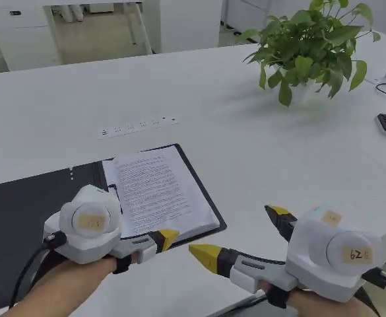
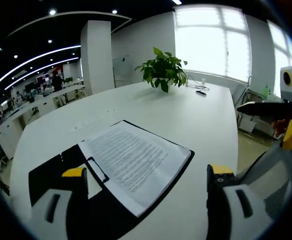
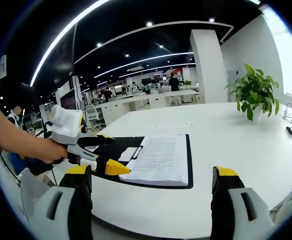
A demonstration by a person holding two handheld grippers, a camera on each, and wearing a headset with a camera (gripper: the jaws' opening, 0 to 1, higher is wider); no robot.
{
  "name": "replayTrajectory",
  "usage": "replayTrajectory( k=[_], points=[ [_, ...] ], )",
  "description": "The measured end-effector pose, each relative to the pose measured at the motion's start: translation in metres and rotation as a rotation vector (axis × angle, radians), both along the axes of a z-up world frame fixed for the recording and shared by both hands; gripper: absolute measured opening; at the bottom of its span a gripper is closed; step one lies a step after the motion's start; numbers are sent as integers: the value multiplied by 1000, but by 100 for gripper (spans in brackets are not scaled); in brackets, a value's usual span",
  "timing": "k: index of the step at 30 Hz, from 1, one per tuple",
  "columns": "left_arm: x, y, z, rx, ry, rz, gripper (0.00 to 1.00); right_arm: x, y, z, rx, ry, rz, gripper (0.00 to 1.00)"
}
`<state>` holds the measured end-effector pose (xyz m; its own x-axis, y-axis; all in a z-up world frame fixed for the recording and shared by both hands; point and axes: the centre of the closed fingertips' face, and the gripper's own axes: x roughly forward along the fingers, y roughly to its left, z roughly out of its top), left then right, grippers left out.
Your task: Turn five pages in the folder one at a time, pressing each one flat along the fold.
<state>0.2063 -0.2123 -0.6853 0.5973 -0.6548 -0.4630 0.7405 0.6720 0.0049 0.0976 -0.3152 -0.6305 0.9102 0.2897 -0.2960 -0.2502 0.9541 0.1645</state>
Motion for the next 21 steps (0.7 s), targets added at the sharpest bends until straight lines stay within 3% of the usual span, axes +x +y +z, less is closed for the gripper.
replayTrajectory(
  k=[10, 13, 16, 18, 21],
  points=[
    [13, -25, -15, -13, 25, -9, 99, -1, 2, 1, -8, -7, -9, 100],
    [15, -31, -20, -12, 29, -17, 94, -1, 2, 2, -7, -10, -16, 100],
    [18, -37, -24, -10, 26, -17, 99, -1, 1, 3, -3, -14, -27, 100],
    [18, -41, -28, -12, 46, -22, 97, -1, 1, 2, -1, -13, -32, 100],
    [19, -48, -33, -9, 50, -26, 97, -2, 0, 2, -2, -11, -38, 100]
  ],
)
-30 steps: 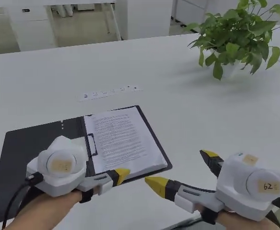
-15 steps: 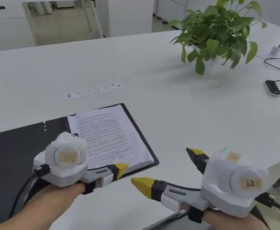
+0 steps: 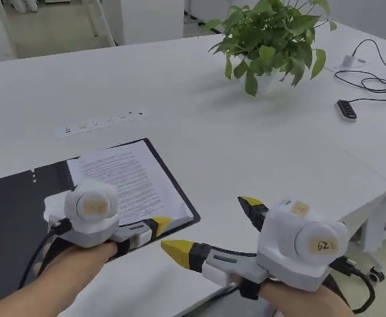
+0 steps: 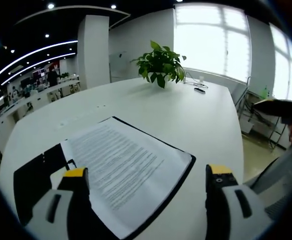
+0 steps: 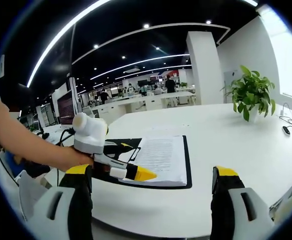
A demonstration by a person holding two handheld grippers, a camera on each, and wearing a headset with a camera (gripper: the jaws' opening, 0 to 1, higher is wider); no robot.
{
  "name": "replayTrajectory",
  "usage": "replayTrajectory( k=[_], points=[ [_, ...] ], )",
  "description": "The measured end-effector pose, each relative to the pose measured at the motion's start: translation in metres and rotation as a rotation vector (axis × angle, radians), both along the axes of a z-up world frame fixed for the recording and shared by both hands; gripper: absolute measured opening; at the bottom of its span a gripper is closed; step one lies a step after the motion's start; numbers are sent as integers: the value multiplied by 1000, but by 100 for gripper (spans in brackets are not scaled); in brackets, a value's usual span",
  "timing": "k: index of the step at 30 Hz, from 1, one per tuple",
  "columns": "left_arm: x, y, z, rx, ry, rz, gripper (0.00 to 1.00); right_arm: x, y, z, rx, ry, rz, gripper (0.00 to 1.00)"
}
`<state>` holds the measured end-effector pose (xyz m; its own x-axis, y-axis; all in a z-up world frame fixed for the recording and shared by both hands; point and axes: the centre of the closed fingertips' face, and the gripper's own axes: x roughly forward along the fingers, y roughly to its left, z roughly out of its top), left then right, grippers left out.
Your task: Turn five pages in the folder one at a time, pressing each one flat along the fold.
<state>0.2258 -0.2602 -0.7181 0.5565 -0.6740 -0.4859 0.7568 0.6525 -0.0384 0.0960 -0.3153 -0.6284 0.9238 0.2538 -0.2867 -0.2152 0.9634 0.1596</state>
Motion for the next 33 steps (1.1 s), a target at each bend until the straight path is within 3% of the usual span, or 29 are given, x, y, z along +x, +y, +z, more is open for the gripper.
replayTrajectory(
  k=[9, 20, 27, 33],
  points=[
    [8, -22, -14, -16, 26, 5, 92, 1, -5, 2, 9, -14, -37, 99],
    [26, -31, -39, 2, 47, 62, 87, 2, -7, -1, 5, -4, -60, 98],
    [26, -34, -49, 12, 56, 95, 83, 2, -8, -4, 6, 5, -72, 98],
    [22, -37, -61, 43, 39, 98, 69, 4, -7, -8, 4, 21, -73, 97]
  ],
)
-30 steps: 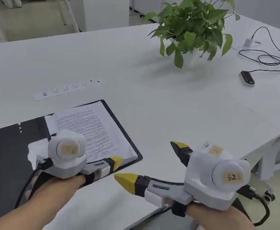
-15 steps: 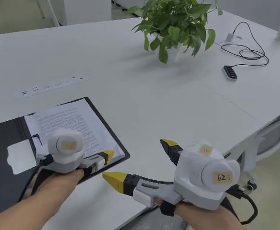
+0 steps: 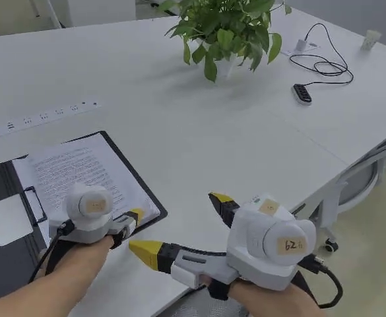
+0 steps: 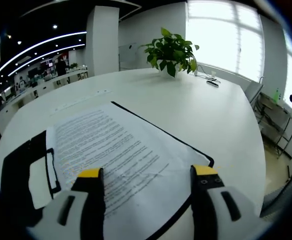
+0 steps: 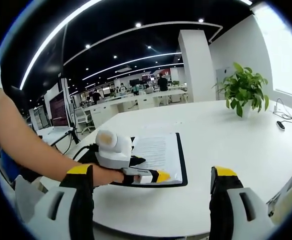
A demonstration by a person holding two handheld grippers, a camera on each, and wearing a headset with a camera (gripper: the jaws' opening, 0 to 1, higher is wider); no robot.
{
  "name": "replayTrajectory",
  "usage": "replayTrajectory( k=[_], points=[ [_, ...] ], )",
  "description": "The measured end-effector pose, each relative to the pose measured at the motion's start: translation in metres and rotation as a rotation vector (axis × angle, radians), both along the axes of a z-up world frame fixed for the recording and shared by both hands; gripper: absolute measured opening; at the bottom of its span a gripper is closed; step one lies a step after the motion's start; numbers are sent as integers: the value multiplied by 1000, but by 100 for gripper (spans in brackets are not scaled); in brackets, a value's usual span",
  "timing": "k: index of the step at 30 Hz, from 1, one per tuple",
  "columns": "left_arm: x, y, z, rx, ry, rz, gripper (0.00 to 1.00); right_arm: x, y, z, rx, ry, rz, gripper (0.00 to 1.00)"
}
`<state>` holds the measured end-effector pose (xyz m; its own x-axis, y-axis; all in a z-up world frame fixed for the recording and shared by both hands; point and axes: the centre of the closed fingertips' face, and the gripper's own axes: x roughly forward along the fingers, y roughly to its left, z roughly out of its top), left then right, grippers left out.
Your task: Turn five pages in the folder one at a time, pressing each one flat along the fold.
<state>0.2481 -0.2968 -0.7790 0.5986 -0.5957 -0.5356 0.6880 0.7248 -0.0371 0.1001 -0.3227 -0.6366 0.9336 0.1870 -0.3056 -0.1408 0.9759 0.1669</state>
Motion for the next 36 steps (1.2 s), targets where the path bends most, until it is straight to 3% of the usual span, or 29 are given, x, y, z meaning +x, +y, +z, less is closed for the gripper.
replayTrajectory(
  k=[2, 10, 14, 21, 24, 27, 31, 36],
  points=[
    [0, 0, -2, 17, -27, -9, 66, 0, 0, -1, 0, 4, -1, 97],
    [0, 6, -2, -23, -58, -1, 48, 4, -2, -6, -6, 24, 8, 96],
    [2, 11, -2, -41, -59, 6, 41, 11, -6, -4, 18, 18, 3, 96],
    [4, 16, -1, -44, -64, 15, 29, 33, -3, -8, -14, 46, 47, 93],
    [4, 17, -2, -46, -64, 19, 22, 45, 0, -17, -39, 74, 70, 89],
    [8, 24, -2, -58, -56, 43, 9, 54, 3, -27, -52, 111, 89, 86],
    [7, 23, -2, -59, -49, 31, 9, 68, 7, -39, -52, 149, 97, 79],
    [7, 23, -2, -72, -34, 34, 6, 81, 5, -63, -25, 231, 76, 64]
  ],
)
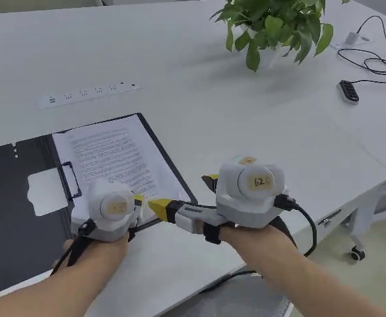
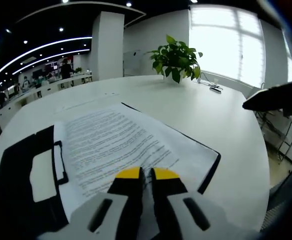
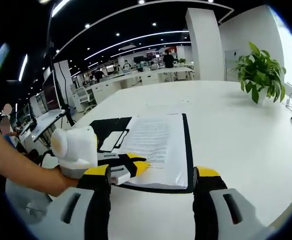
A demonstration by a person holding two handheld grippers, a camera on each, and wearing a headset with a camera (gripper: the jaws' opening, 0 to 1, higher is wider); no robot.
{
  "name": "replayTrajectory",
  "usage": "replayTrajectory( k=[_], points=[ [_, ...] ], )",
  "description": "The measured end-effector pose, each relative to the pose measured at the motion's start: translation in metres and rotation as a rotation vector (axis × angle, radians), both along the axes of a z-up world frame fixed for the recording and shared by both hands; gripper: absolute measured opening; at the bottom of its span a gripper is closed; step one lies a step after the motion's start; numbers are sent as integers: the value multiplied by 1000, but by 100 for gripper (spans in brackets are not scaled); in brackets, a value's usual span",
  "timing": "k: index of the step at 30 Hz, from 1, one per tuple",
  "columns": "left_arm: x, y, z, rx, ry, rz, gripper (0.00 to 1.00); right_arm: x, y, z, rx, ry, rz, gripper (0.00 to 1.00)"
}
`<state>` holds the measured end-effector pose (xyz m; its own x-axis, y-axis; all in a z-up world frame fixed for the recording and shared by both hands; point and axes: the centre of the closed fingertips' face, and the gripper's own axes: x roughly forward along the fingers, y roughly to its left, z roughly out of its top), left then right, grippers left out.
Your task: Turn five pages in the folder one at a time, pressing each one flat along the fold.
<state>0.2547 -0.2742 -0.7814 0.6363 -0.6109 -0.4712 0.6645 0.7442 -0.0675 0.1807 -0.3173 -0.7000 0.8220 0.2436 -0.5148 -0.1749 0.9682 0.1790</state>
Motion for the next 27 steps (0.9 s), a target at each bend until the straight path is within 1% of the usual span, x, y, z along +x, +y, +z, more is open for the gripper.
replayTrajectory(
  k=[2, 5, 7, 10, 12, 14, 15, 16, 17, 23, 25, 27],
  points=[
    [0, 0, 0, 0, -1, -2, 5, 7, -2, -8, 12, 7, -21, 59],
    [0, 0, 0, -3, 2, 0, 5, 11, -7, -22, 33, 50, -54, 48],
    [0, 0, 0, -7, 6, 6, 5, 14, -10, -30, 33, 60, -62, 41],
    [0, 0, 0, -9, 3, 10, 4, 18, -13, -39, 2, 72, -58, 35],
    [0, 0, -1, -11, 2, 12, 4, 21, -16, -45, 14, 92, -73, 30],
    [0, 0, -1, -14, 0, 14, 4, 23, -18, -49, 11, 95, -79, 27],
    [0, 0, -1, -15, -1, 15, 4, 25, -20, -53, 2, 100, -82, 26],
    [0, 0, -1, -15, -1, 15, 4, 25, -21, -56, -2, 108, -83, 25],
    [0, 1, -1, -16, -1, 16, 4, 26, -21, -61, 6, 122, -86, 24],
    [0, 1, 0, -23, -1, 21, 4, 24, -23, -75, -7, 162, -89, 16],
    [0, 1, 0, -23, 0, 22, 4, 23, -26, -76, -21, 165, -99, 10],
    [0, 1, 0, -24, 1, 23, 4, 23, -30, -77, -24, 169, -115, 6]
  ],
)
